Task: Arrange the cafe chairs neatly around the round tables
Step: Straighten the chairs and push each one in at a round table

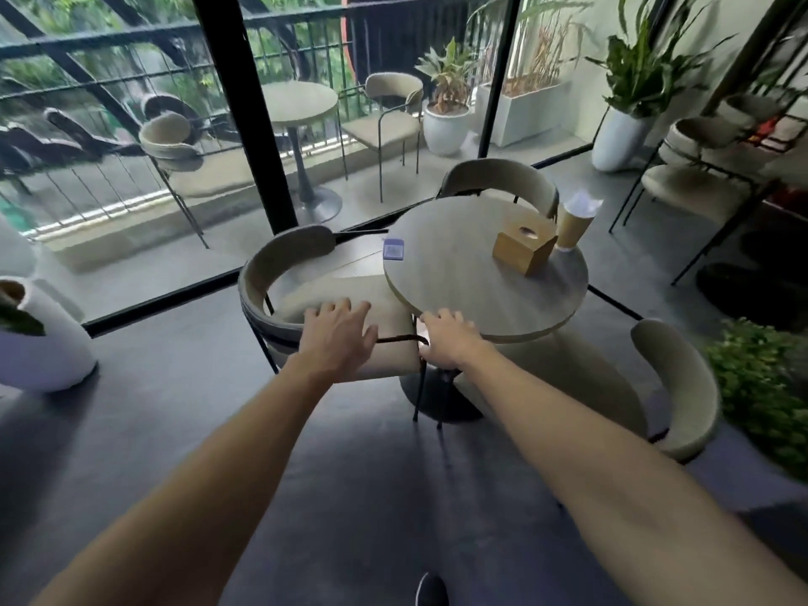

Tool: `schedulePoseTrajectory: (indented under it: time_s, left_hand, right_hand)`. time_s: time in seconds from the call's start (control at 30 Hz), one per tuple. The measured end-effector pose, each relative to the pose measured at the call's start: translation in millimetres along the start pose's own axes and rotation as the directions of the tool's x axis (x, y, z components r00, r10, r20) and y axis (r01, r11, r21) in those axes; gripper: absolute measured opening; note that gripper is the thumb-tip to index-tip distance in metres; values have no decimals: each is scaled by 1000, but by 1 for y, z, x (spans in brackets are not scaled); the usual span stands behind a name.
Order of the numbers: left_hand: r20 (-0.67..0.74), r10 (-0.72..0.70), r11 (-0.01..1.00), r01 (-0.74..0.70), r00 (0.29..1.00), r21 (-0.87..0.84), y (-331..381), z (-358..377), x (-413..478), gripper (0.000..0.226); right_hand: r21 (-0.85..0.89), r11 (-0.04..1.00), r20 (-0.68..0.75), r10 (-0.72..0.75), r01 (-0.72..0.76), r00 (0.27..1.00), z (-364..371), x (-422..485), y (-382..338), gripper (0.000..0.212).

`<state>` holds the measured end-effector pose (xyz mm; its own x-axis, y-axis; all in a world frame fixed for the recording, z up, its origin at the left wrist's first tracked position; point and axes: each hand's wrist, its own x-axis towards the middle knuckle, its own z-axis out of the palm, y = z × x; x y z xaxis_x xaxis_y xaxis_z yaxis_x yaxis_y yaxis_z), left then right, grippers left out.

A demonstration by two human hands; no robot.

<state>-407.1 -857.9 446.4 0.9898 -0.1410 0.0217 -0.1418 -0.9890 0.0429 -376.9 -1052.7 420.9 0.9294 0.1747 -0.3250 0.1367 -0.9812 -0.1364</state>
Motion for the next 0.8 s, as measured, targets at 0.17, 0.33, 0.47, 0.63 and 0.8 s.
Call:
schedulePoseTrajectory:
  time_s: [0.17,0.33,0.47,0.63,0.8]
  left_hand:
    - [31,101,995,-100,994,-26,-62,6,50,49]
    - [8,185,983,-185,983,10,-170,-2,108,48]
    - [43,222,974,-224,974,37,-268,-15,143,49]
    - [57,278,959,-281,959,46,-358,-16,191,43]
    - [79,354,932,-359,932,53,-400,-4,268,41]
  right_hand:
    - [9,999,-36,36,-36,999,-13,54,-59,59]
    - [39,993,-87,111,-108,990,-28,116,-152,58]
    - [84,986,-115,154,-145,981,-35,163,-231,57]
    - [136,973,-80,199,-187,977,-40,215,-309,57]
    - [194,952,-93,259,-238,961,-43,293,-340,59]
